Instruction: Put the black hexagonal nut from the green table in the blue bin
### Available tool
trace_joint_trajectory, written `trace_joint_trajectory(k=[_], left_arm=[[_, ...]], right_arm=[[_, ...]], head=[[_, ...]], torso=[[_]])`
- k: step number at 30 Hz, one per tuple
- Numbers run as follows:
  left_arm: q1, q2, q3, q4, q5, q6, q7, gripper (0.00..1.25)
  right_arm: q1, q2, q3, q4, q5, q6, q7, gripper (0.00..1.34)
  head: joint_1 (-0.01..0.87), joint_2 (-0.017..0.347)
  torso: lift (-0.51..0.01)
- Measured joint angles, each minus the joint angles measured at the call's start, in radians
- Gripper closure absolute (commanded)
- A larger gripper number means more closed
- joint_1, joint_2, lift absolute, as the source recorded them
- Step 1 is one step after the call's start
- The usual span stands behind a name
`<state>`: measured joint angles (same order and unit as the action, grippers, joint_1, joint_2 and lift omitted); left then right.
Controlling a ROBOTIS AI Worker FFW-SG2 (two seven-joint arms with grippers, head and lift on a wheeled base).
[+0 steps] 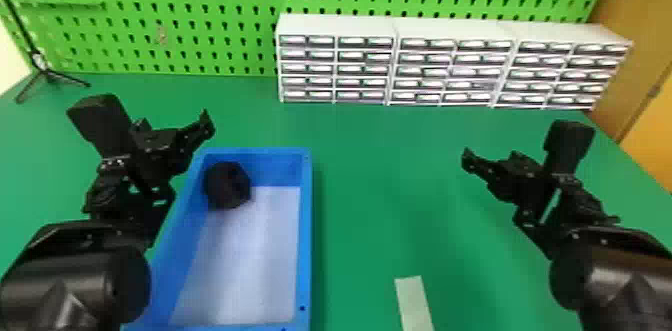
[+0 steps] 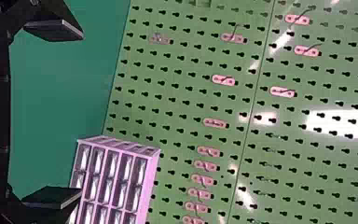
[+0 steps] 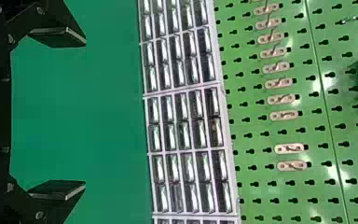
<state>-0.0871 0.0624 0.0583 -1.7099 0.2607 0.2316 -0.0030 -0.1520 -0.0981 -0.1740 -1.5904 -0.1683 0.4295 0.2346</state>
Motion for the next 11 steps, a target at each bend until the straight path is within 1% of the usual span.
trace_joint_trajectory(k=[11], left_arm=[[0.0, 0.0, 0.0, 0.0, 0.0, 0.0, 0.0, 0.11]], right_arm=[[0.0, -0.003, 0.006, 0.001, -0.005, 0.0, 0.0, 0.21]], head=[[0.692, 0.008]], torso=[[-0.097]])
